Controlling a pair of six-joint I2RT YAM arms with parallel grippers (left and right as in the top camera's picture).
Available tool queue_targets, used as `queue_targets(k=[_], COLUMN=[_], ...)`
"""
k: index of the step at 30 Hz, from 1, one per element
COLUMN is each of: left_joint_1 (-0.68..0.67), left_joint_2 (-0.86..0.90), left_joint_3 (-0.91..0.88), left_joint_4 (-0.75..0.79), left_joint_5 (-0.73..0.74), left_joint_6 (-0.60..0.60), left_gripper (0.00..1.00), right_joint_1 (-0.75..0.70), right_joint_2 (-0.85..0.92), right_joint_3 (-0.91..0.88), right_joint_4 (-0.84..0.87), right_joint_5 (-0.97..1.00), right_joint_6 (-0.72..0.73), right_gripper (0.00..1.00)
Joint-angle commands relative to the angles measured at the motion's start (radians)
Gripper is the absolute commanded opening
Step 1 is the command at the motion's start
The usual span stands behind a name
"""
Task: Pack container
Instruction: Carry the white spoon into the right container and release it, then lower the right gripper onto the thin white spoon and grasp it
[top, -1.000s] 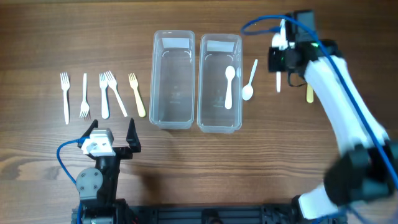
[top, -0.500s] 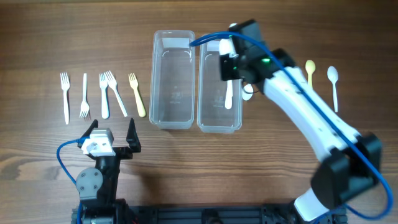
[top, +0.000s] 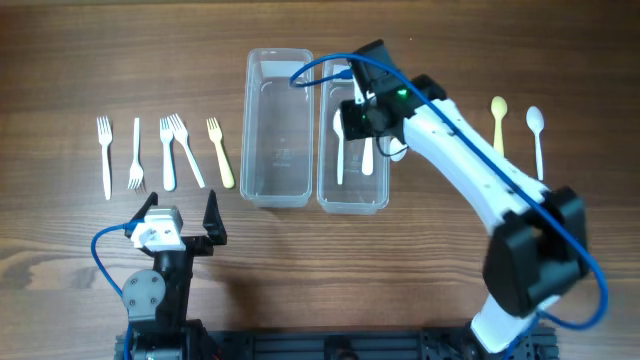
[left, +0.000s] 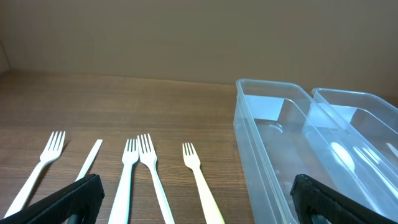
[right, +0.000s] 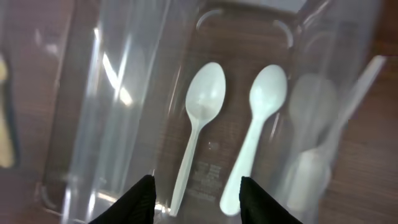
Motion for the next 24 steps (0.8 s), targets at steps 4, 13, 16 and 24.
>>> queue_targets(k=[4,13,16,24], left_joint_1=[-0.007,-0.007,-0.007,-0.007], left_joint_2=[-0.006,-0.006,-0.006,-0.006], left_joint_3=[-0.006,-0.006,-0.006,-0.006], left_joint_4=[0.002,0.002,0.002,0.002], left_joint_5=[0.016,0.016,0.016,0.016], left_joint_6=[0.019,0.019,0.019,0.019], left_gripper=[1.00,1.00,1.00,1.00], right_joint_1=[-0.108,-0.275,-0.305,-0.315], right_joint_2=[-0.204,-0.195,-0.194,-0.089], right_joint_3=[0.051,-0.022,-0.055,-0.134], right_joint_4=[-0.090,-0.082,-0.040,0.039], right_joint_5=[0.210,0.179,0.121,0.106], right_joint_6=[0.096,0.175,0.184,0.340], right_gripper=[0.39,0.95,1.00,0.85])
